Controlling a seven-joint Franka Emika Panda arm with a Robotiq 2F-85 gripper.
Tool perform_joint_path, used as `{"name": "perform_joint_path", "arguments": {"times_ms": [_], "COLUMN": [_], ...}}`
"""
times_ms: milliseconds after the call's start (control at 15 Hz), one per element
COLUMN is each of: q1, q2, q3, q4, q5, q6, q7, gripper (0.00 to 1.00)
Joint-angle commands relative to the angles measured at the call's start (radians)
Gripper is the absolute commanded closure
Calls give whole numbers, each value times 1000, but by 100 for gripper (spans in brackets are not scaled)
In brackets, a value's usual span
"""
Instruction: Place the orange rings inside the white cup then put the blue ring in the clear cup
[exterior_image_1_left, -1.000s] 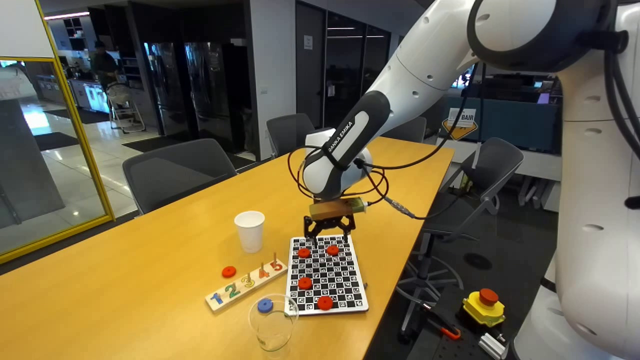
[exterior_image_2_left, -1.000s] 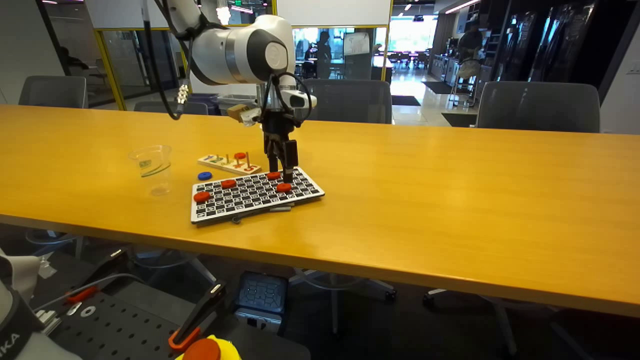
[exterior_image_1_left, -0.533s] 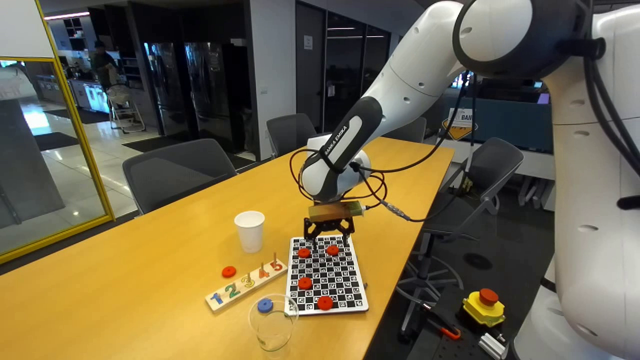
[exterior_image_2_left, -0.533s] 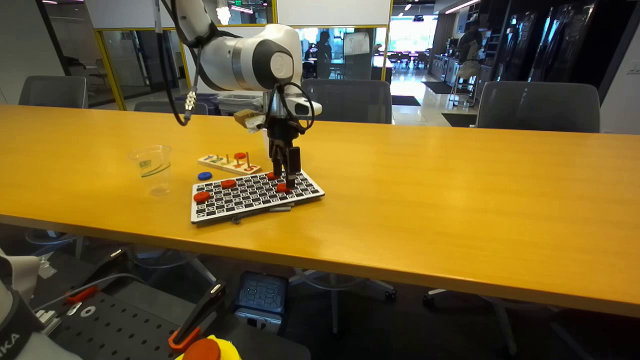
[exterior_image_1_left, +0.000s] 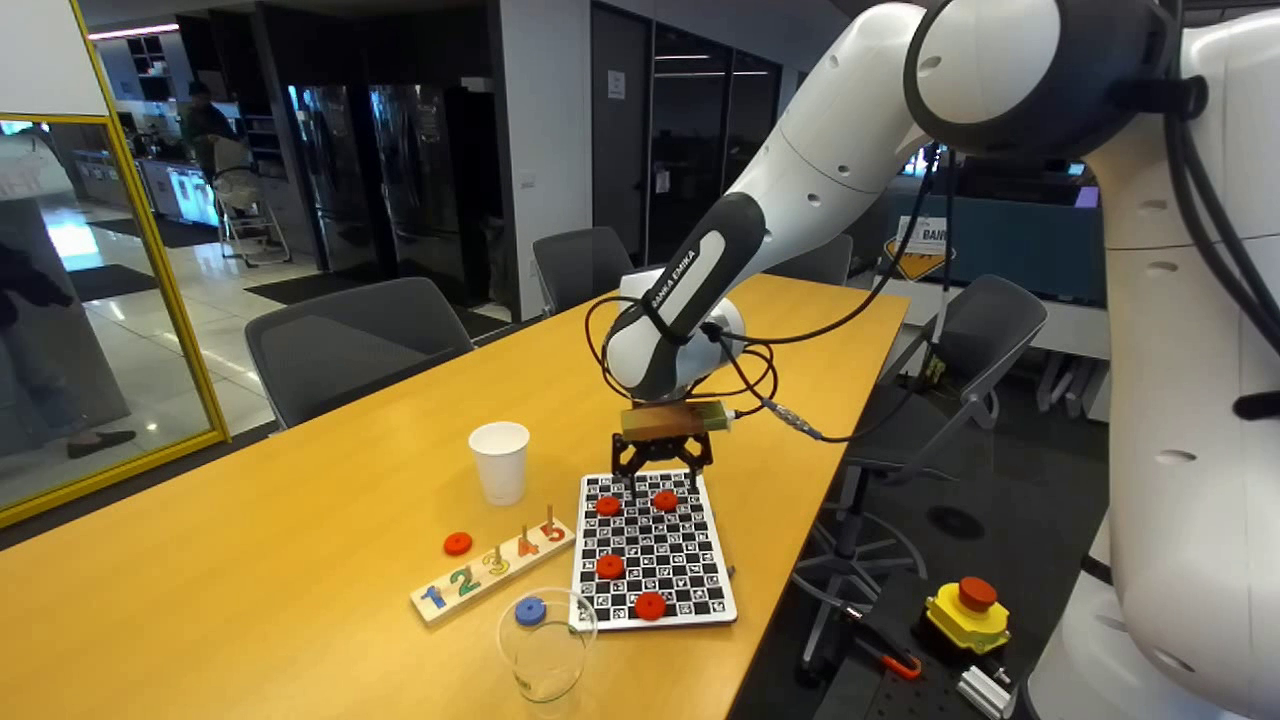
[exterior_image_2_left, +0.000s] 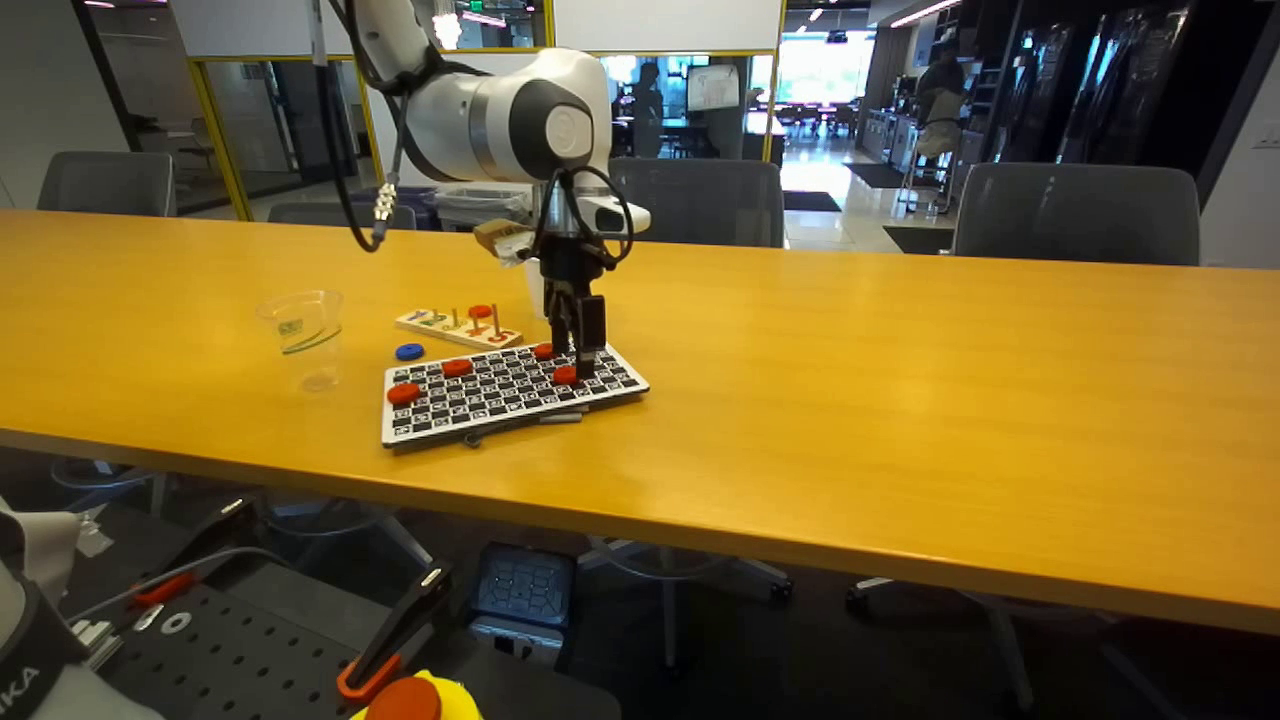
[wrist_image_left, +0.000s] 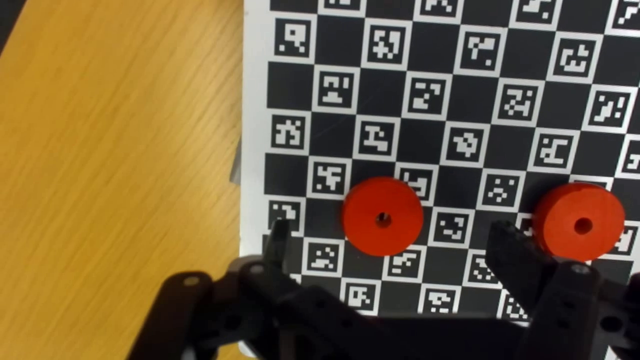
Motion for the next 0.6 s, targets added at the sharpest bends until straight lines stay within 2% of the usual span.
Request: {"name": "perform_joint_path", "arguments": {"times_ms": [0, 333, 400, 533], "q1": [9, 10, 10, 10], "q2": [8, 17, 19, 20], "q3": [-13, -13, -13, -13], "q4": [15, 18, 17, 16], "q5": [26, 28, 26, 28], "q6": [-6, -9, -5, -5], "q7": [-24, -24, -29, -29], "gripper": [0, 0, 25, 34]}}
